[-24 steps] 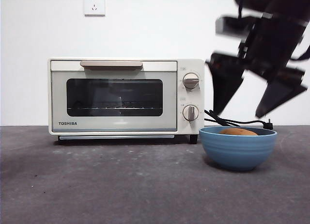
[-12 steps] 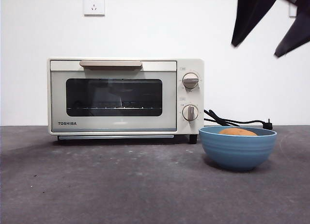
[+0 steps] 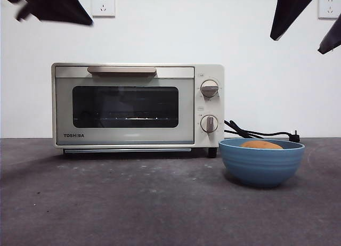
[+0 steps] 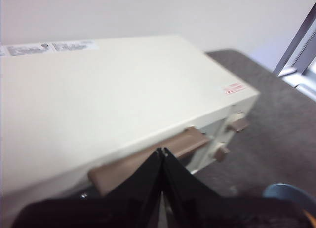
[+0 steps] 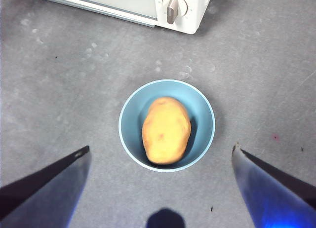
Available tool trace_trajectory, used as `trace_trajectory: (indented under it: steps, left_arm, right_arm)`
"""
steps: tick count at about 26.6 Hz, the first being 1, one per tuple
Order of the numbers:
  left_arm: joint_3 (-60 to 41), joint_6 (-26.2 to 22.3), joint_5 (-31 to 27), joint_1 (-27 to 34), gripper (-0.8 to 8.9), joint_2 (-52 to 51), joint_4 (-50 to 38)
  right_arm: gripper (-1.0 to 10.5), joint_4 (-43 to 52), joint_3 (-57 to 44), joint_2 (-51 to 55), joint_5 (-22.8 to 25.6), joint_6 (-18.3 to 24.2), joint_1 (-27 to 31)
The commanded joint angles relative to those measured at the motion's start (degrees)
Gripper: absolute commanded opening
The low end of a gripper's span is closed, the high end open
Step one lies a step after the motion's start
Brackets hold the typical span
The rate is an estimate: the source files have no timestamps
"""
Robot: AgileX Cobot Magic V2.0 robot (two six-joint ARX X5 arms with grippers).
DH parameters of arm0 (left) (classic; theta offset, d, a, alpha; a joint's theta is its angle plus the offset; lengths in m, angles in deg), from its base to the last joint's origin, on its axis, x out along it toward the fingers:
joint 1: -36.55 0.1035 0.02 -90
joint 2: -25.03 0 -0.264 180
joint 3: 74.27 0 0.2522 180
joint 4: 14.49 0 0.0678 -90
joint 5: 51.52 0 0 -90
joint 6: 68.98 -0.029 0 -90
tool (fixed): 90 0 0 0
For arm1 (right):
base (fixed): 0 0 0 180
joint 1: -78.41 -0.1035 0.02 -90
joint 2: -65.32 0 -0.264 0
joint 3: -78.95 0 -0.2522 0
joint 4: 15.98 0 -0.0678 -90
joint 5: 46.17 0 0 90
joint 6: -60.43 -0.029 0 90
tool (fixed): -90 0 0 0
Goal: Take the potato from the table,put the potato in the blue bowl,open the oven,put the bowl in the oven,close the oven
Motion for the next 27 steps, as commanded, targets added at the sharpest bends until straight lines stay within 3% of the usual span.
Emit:
trace_trajectory:
  steps: [1, 14, 27]
  left_arm:
    - [2.69, -3.17, -0.96, -0.98, -0.08, 4.7, -0.35]
    - [5.49, -6.08, -4.72, -2.23, -0.08, 13.42, -0.44]
    - [5.46, -9.68, -4.76, -2.6, -0.08, 13.92, 8.83]
  right_arm:
    - [4.7, 0.22, -0.66, 0.2, 0.07, -0.66, -0.07]
    - [4.7, 0.5, -0.66, 0.2, 0.11, -1.27, -0.07]
    - [4.7, 0.68, -0.66, 0.2, 0.11, -1.44, -0.07]
